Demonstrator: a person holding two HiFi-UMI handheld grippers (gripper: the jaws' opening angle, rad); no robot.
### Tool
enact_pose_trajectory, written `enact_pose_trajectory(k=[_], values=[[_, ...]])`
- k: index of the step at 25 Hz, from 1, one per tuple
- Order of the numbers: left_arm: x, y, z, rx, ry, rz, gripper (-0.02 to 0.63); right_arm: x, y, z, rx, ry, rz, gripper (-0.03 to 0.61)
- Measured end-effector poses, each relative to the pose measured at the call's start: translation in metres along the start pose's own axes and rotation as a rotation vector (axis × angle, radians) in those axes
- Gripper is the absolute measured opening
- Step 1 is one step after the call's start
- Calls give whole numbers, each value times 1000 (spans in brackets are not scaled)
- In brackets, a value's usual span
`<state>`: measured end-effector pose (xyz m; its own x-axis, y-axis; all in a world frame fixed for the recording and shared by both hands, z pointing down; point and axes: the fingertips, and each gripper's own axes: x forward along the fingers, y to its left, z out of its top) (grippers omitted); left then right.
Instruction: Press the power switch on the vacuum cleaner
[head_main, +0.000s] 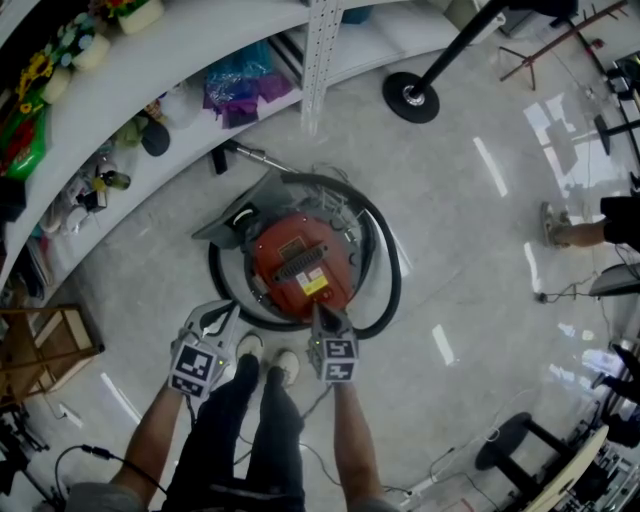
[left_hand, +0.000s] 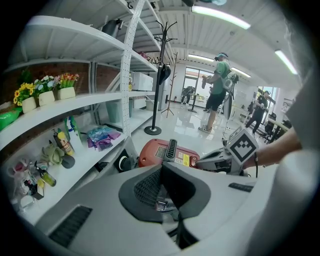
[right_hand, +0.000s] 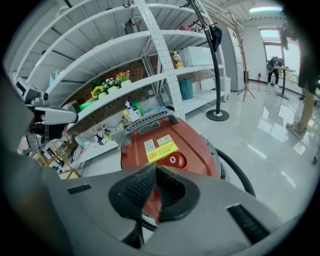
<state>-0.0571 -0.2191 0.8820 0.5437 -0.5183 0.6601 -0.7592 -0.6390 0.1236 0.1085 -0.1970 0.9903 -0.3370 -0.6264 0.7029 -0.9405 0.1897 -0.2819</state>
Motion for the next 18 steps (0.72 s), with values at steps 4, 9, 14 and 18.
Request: enact_pose_trajectory(k=[4, 9, 14, 18], values=[[-1, -2, 2, -2, -4, -4, 5, -1, 0, 1, -4, 0, 6, 12], [-4, -5, 5, 15, -4, -9, 6, 1, 0, -5, 6, 23, 10, 12], [-8, -8, 9, 41, -4, -11, 6, -7, 5, 5, -13, 6, 14, 11], [-12, -8, 13, 45, -9, -4, 6, -15, 10, 13, -13, -9, 23, 12]])
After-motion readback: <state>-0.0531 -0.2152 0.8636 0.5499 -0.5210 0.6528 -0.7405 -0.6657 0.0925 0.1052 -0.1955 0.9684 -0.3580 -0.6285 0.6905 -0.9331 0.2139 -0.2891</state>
